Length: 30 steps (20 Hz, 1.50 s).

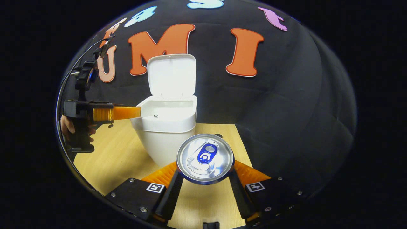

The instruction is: Press the lid of the desktop garbage bin to open it, pick up the crumpled paper on the desktop and throw it into the bin, then pick up the pop can on the desktop and drop it into the bin, and finally close the garbage bin lid.

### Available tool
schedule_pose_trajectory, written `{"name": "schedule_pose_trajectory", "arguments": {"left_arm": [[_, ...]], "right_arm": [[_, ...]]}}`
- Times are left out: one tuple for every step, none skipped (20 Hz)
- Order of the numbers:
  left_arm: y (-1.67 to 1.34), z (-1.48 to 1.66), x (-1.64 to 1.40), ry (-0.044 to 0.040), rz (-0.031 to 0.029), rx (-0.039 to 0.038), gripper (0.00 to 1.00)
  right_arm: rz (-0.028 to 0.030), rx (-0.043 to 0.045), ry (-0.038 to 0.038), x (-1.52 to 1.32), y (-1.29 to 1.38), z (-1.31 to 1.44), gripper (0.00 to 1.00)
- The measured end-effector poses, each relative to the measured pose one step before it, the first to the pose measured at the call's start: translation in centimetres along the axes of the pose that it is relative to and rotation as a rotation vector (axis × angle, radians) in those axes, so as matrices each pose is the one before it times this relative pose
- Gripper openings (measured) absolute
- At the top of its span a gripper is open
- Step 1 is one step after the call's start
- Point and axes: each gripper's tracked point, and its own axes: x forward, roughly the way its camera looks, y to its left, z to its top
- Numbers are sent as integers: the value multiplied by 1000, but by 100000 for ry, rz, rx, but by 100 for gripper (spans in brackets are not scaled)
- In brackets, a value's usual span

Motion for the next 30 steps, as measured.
{"name": "schedule_pose_trajectory", "arguments": {"left_arm": [[845, -365, -504, -474, 2954, 663, 81], [727, -19, -507, -1569, 2448, 104, 86], [874, -54, -650, -1946, 2449, -87, 87], [632, 21, -526, -1311, 1871, 285, 87], [781, -7, -687, -1405, 2596, 856, 87], [537, -107, -361, -688, 2242, 679, 88], [702, -310, -696, -414, 2140, 318, 91], [612, -203, -758, -771, 2624, 318, 92], [480, -216, -631, -340, 2026, 259, 92], [1011, -717, -1251, 128, 4002, -40, 92], [547, -394, -600, 359, 2138, -164, 92], [640, -389, -828, 74, 2349, -25, 92], [583, -330, -614, 67, 2452, 220, 92], [757, -480, -538, 203, 2783, 404, 92], [888, -524, -915, 341, 3164, 293, 92], [539, -583, -888, 696, 2350, -466, 92], [641, -512, -794, 449, 1948, -961, 92], [356, -300, -524, 85, 1517, -913, 92], [494, -274, -627, 20, 1726, -777, 92], [455, -71, -432, -228, 1732, -612, 92], [411, -214, -314, -44, 1479, -430, 92], [378, -144, -259, 975, 1038, 198, 91], [252, -122, -388, 158, 268, 630, 91], [332, 178, -176, -319, 92, 748, 91], [446, 109, -80, -480, -111, 510, 91], [337, 197, 152, -296, -204, -142, 91], [333, 5, 215, 55, -568, -373, 91], [373, 257, 408, -970, -729, 51, 92], [403, 144, 439, -466, 17, 216, 92], [329, -223, 206, 473, 25, 24, 91]], "right_arm": [[1079, -824, -956, 181, 355, 831, 78], [726, -425, -973, 86, 132, 566, 74], [920, -106, -1115, 265, 256, 855, 74], [768, -59, -589, 255, 183, 523, 78], [994, -244, -952, 243, 198, 658, 78], [1024, -483, -913, 199, 118, 691, 78], [1317, -990, -1680, 25, -45, 901, 78], [1222, -959, -1131, 123, 43, 632, 78], [2020, -1416, -2074, 450, 252, 938, 78], [1565, -1349, -968, 768, 218, 629, 78], [1399, -829, -1018, 227, 221, 579, 78], [1325, -757, -1062, 412, 234, 528, 78], [1422, -615, -1423, 270, 229, 559, 78], [1168, -275, -1329, 301, 158, 675, 78], [2169, -273, -1919, 406, 486, 716, 78], [993, -128, -876, 508, 123, 396, 78], [902, -84, -359, 373, 195, 219, 78], [537, -112, -480, 372, 125, 249, 78], [380, 75, -523, 336, 67, 263, 78], [747, 145, -465, 419, 64, 193, 78], [634, -313, -29, 423, 216, 149, 78], [444, -206, 1070, 453, 135, -29, 78], [235, 120, 1048, 494, -30, -54, 78], [-317, 121, 379, 534, -54, 152, 78], [-192, -2, 60, 513, 135, 157, 78], [-983, 273, 660, 509, -67, 19, 78], [-618, 441, 1007, 373, 21, -182, 78], [-562, 205, 663, 375, 85, 48, 78], [-225, -78, 240, 274, 70, -3, 78], [-486, -114, 1157, 328, 71, -202, 78]]}}
